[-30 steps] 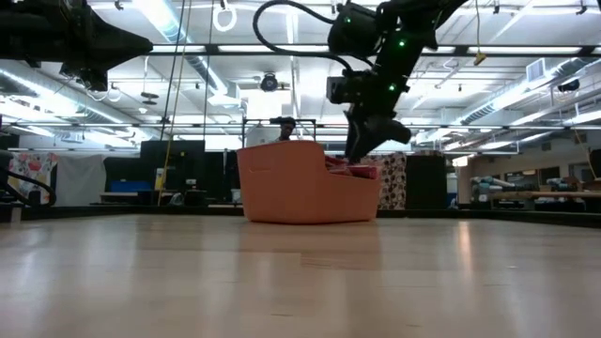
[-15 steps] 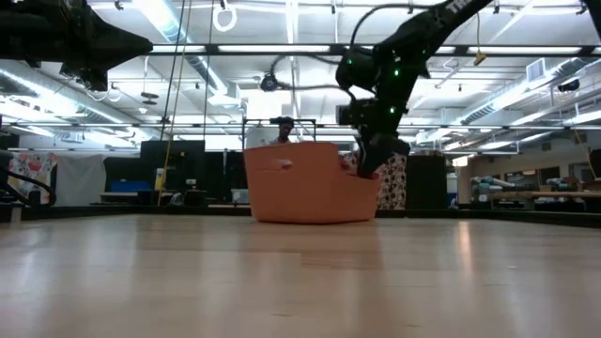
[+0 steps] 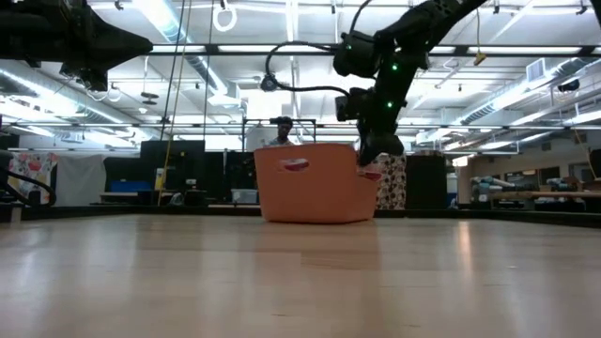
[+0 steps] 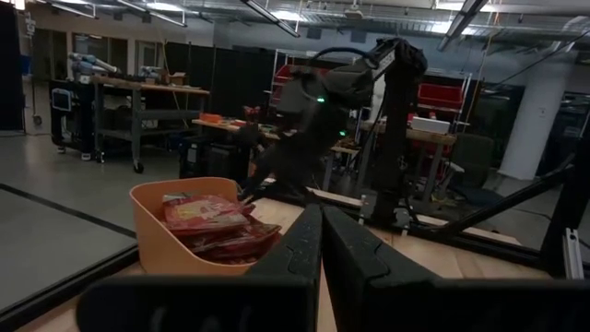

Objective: Sort popcorn bags into baskets
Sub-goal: Adjust the red popcorn bags in the orange bin

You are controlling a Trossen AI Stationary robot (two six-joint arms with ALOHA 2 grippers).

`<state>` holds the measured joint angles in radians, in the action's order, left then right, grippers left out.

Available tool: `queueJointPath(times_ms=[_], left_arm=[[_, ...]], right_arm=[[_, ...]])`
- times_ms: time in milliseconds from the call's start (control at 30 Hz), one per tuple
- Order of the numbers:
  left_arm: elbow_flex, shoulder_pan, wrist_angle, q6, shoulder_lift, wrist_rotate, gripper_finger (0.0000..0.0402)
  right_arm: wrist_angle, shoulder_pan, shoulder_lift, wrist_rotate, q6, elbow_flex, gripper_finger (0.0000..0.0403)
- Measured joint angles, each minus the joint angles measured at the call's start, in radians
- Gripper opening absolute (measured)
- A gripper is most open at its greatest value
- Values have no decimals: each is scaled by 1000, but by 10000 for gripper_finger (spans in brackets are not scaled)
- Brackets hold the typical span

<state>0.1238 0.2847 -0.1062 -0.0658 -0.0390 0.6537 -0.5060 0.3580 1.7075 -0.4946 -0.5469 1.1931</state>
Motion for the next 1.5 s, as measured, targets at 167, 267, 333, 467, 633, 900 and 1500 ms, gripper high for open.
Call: queueJointPath(times_ms=[167, 267, 333, 467, 633, 900, 1500], left_arm=[[0, 0, 0, 0, 0, 0, 16], [0, 0, -1, -1, 0, 0, 16], [0, 0, -1, -3, 0, 0, 16], [0, 0, -1, -6, 0, -8, 16], [0, 0, 0, -7, 0, -11, 16], [0, 0, -1, -10, 0, -11, 16], [0, 0, -1, -10, 0, -11, 16]], right_arm=[[-47, -68, -7, -81, 10, 0, 58], [-51, -78, -7, -83, 4, 0, 82], [-53, -58, -8, -99, 6, 0, 103], [-88, -22, -13, -222, 68, 0, 134], [-191, -18, -10, -244, 137, 0, 136], [-86, 44, -9, -82, 158, -39, 124], [247, 20, 3, 188, 46, -92, 114]])
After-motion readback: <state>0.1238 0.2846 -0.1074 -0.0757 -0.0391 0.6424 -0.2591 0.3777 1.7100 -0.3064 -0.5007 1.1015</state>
